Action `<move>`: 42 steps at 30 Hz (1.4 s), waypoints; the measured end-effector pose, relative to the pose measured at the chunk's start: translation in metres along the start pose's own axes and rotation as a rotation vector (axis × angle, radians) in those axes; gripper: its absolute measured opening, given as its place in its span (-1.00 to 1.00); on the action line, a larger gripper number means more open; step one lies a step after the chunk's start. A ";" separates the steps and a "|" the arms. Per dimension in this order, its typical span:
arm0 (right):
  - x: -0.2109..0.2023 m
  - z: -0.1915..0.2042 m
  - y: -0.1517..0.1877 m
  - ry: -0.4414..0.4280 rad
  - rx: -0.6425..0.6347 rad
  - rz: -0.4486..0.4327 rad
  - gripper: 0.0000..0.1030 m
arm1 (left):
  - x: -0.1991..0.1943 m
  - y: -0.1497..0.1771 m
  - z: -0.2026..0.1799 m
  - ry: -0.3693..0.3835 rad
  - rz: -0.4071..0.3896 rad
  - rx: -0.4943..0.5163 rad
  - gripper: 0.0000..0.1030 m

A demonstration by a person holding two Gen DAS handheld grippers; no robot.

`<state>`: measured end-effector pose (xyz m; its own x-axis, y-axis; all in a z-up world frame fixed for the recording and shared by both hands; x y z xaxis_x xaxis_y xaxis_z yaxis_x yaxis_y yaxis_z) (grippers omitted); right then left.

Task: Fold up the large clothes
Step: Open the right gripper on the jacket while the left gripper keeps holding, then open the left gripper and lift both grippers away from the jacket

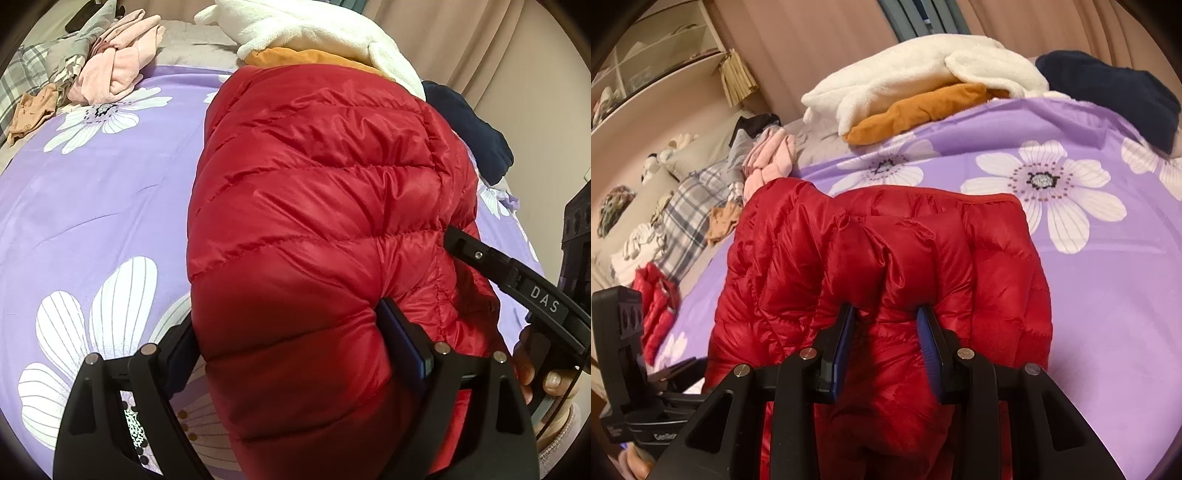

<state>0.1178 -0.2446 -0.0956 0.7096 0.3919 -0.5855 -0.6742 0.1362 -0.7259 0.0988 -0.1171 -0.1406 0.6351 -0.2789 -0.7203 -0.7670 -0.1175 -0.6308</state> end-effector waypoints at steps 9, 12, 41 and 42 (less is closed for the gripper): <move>0.002 -0.001 0.000 -0.005 0.006 0.003 -0.28 | 0.003 0.000 0.000 0.001 0.001 -0.001 0.76; 0.002 -0.001 0.000 -0.005 0.004 0.003 -0.28 | 0.003 0.000 0.000 0.001 0.001 -0.001 0.76; -0.052 -0.001 0.003 0.072 0.029 -0.039 0.12 | -0.071 0.019 0.010 -0.095 -0.029 -0.021 0.78; -0.059 0.000 0.003 0.088 0.020 -0.039 0.12 | -0.077 0.019 0.011 -0.111 -0.034 -0.019 0.78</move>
<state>0.0736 -0.2679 -0.0634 0.7499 0.3051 -0.5869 -0.6491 0.1681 -0.7419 0.0361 -0.0877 -0.1004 0.6665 -0.1676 -0.7265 -0.7455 -0.1431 -0.6509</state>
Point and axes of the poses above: each gripper's, at about its wrist camera, not at the fingertips, and x roughly the way its jaws point, z to its left, y to its underside, the point moved 8 cm from there along x, roughly the way its jaws point, and after that the axes turned 4 degrees about -z, right-handed, at the moved point
